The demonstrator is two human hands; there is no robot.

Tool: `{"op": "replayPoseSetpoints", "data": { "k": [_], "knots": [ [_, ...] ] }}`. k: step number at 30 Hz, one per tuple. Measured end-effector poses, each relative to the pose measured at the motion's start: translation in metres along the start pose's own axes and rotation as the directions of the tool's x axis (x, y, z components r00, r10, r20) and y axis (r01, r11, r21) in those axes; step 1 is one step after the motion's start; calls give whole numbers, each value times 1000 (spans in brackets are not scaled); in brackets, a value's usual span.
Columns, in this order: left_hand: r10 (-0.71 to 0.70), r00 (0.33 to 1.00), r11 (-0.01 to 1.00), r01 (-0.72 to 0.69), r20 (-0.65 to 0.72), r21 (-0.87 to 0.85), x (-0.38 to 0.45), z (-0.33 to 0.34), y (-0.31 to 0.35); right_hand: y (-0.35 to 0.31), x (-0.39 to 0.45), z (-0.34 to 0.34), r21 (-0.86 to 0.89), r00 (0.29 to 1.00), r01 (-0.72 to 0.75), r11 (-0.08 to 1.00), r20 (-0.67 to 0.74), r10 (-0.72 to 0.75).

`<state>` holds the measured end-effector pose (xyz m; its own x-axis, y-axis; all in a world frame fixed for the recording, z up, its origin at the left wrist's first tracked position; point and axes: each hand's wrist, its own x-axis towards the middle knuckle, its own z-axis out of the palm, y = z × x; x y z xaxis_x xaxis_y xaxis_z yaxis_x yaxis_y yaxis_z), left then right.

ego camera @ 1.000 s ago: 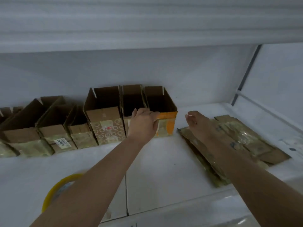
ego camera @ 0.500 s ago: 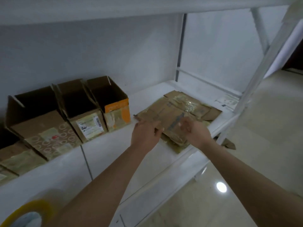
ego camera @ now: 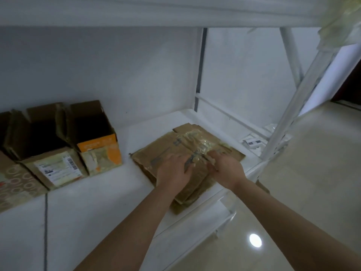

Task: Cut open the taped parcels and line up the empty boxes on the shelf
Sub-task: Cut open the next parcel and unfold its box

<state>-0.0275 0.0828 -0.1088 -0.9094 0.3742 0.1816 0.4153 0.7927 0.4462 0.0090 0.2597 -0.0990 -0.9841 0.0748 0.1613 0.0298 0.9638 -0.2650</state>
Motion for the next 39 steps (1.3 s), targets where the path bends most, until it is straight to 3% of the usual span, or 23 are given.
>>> {"op": "replayPoseSetpoints", "data": {
  "k": [7, 10, 16, 22, 29, 34, 39],
  "knots": [
    [-173, 985, 982, 172, 7, 81, 17, 22, 11, 38, 39, 12, 3, 994, 66, 998, 89, -66],
    [-273, 961, 957, 266, 48, 111, 15, 30, 4, 47, 54, 21, -9, 988, 50, 999, 145, -48],
    [-405, 915, 909, 402, 4, 112, 6, 45, -17, 62, 79, 34, 12, 974, 39, 999, 223, -40],
    [-377, 924, 925, 379, -61, 37, -3, 62, -29, 74, 100, 36, -79, 951, -53, 995, 301, 74],
    [-357, 929, 932, 361, -98, 26, -6, 70, -35, 74, 117, 38, 28, 899, -218, 975, 396, 189],
    [-330, 934, 942, 335, -136, 15, -9, 74, -37, 68, 132, 19, 36, 959, -249, 968, 151, 241],
    [-279, 948, 960, 274, -155, -50, -11, 76, -41, 82, 138, 4, 135, 947, -279, 951, 200, 249]
  ]
}}
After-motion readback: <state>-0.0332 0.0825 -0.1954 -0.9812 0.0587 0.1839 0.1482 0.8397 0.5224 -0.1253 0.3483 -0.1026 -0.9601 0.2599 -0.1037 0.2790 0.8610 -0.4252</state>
